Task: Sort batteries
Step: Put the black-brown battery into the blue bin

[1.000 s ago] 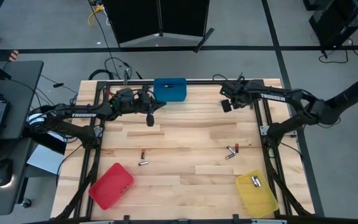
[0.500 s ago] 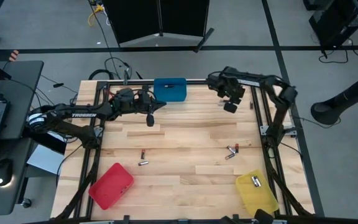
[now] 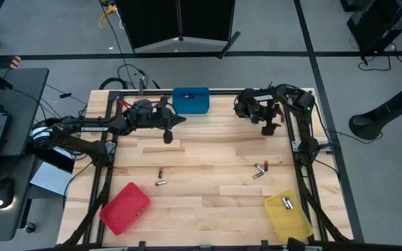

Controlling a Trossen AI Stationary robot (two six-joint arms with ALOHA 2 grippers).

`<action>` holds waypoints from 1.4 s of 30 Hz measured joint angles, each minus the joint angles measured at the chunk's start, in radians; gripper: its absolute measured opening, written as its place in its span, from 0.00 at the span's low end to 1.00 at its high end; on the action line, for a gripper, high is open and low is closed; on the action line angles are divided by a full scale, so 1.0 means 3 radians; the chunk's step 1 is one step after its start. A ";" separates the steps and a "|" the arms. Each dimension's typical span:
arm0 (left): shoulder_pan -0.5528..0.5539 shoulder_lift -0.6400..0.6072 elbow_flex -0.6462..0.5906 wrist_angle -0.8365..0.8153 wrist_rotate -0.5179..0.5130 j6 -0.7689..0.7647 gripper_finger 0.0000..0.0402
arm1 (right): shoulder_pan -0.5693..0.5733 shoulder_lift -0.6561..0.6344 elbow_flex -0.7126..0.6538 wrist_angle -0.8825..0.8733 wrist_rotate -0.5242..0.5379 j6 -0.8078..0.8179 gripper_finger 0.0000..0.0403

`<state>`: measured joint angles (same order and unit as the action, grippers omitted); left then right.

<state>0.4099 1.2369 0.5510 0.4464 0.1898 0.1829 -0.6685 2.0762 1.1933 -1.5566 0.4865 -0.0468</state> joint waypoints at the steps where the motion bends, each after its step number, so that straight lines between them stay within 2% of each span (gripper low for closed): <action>1: 0.0000 0.0000 0.0000 -0.0017 0.0000 0.0000 0.03 | 0.0001 0.0005 -0.0051 0.0024 0.0108 -0.0036 0.71; 5: -0.0002 0.0000 0.0000 -0.0050 0.0003 -0.0001 0.03 | -0.0021 -0.0019 -0.0205 0.0202 0.0462 -0.0302 0.77; 11: -0.0004 0.0000 0.0000 -0.0067 0.0006 -0.0010 0.03 | -0.0131 -0.0038 -0.0270 0.0466 0.0412 -0.0557 0.80; 23: -0.0004 0.0000 0.0000 -0.0067 0.0024 -0.0013 0.03 | -0.0314 -0.0038 -0.0270 0.0604 0.0414 -0.0632 0.79; 32: -0.0004 0.0000 0.0000 -0.0066 0.0025 0.0028 0.03 | -0.0174 -0.0105 -0.0152 0.0240 0.0394 -0.0617 0.78; 35: -0.0004 0.0000 0.0000 -0.0066 0.0025 0.0030 0.03 | -0.0112 -0.0240 -0.0098 0.0183 0.0197 -0.0616 0.77; 39: -0.0004 0.0000 0.0000 -0.0066 0.0025 0.0032 0.03 | -0.0038 -0.0480 -0.0088 0.0267 -0.0332 -0.0580 0.77; 42: -0.0004 0.0000 0.0000 -0.0066 0.0025 0.0033 0.03 | -0.0072 -0.0685 -0.0087 0.0435 -0.0742 -0.0270 0.73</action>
<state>0.4088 1.2369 0.5510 0.4266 0.1974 0.1928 -0.6900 1.8706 1.1671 -1.4262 0.2639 -0.1279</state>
